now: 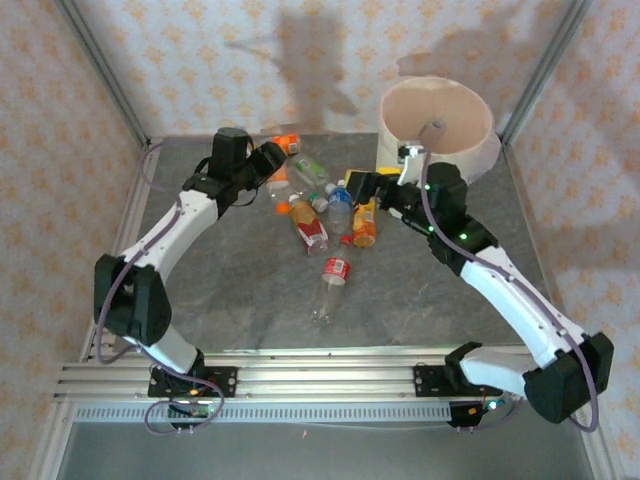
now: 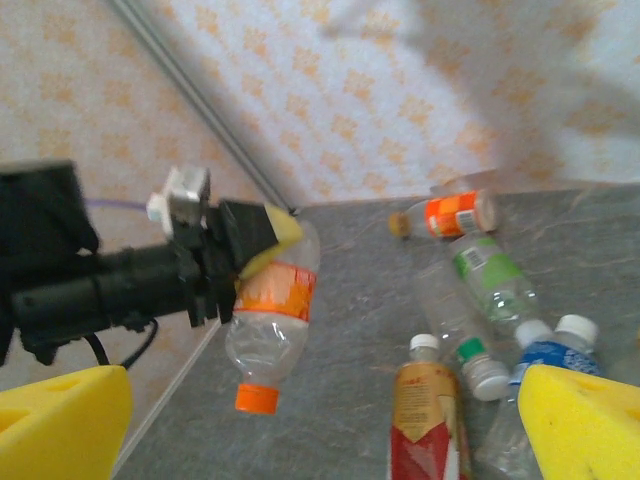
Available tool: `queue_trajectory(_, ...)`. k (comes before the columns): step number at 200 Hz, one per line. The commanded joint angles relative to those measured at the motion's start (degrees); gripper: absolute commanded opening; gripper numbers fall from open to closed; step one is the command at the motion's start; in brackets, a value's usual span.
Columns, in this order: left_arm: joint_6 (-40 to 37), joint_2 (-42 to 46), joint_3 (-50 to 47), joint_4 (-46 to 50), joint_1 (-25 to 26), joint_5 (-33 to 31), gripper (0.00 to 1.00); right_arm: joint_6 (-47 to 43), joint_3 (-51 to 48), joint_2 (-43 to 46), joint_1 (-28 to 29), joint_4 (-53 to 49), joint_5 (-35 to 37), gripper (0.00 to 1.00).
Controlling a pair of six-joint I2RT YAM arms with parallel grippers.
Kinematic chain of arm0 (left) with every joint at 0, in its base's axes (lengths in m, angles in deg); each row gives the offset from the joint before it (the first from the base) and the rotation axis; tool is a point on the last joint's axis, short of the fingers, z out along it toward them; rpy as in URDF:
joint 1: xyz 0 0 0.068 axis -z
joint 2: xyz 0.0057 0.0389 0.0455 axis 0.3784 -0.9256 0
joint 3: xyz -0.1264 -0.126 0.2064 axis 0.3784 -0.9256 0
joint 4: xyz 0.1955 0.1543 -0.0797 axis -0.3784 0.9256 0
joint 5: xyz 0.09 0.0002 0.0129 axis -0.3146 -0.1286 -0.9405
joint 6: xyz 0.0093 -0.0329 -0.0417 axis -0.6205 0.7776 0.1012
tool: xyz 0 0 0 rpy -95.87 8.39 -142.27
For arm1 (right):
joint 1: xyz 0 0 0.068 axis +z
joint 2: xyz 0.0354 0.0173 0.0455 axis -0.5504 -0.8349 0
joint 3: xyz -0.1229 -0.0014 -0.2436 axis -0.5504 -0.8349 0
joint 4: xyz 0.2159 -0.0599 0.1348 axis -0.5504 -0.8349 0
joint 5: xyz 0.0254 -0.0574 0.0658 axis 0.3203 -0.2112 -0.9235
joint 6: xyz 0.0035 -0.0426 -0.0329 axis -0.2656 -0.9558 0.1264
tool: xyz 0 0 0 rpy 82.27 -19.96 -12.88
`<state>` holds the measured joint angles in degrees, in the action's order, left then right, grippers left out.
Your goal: Put the plastic bottles in the bin
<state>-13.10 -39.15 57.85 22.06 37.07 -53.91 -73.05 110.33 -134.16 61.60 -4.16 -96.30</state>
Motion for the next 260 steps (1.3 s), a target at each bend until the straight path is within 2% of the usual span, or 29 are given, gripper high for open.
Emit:
queue_trajectory(1, 1.5, 3.4, -2.7, -11.4, 1.7, 6.9, 0.49, 2.9, 3.2, -4.2, 2.2, 4.0, -3.3, 0.99)
queue_trajectory(46, 3.6, 6.4, -3.1, -20.5, 4.5, 11.9, 0.5, 4.8, 8.3, -11.8, 5.6, 7.3, -9.2, 0.99)
queue_trajectory(107, 5.3, 6.3, -2.7, -23.4, 6.3, 15.0, 0.5, 7.2, 14.3, -22.0, 6.0, 11.2, -18.4, 1.0)
queue_trajectory(129, 5.5, 6.1, -2.7, -23.9, 6.3, 15.3, 0.5, 5.5, 15.1, -24.2, 6.2, 11.1, -18.4, 0.97)
queue_trajectory(168, 5.9, 5.6, -2.6, -24.0, 6.3, 15.8, 0.5, 5.3, 14.6, -24.5, 6.2, 12.0, -18.3, 0.83)
queue_trajectory(196, 5.6, 5.9, -3.3, -22.9, 6.4, 14.3, 0.5, 4.4, 13.8, -23.4, 6.2, 11.1, -14.5, 0.63)
queue_trajectory(217, 4.9, 6.1, -3.5, -21.5, 6.5, 13.3, 0.5, 2.6, 14.2, -23.0, 6.2, 9.4, -14.1, 0.52)
queue_trajectory(247, 4.1, 6.6, -3.5, -19.8, 6.7, 13.3, 0.52, 2.3, 14.4, -22.9, 6.2, 9.2, -14.2, 0.46)
queue_trajectory(260, 3.1, 7.0, -2.9, -17.7, 6.7, 13.2, 0.6, 2.2, 14.3, -22.7, 6.2, 9.2, -13.5, 0.45)
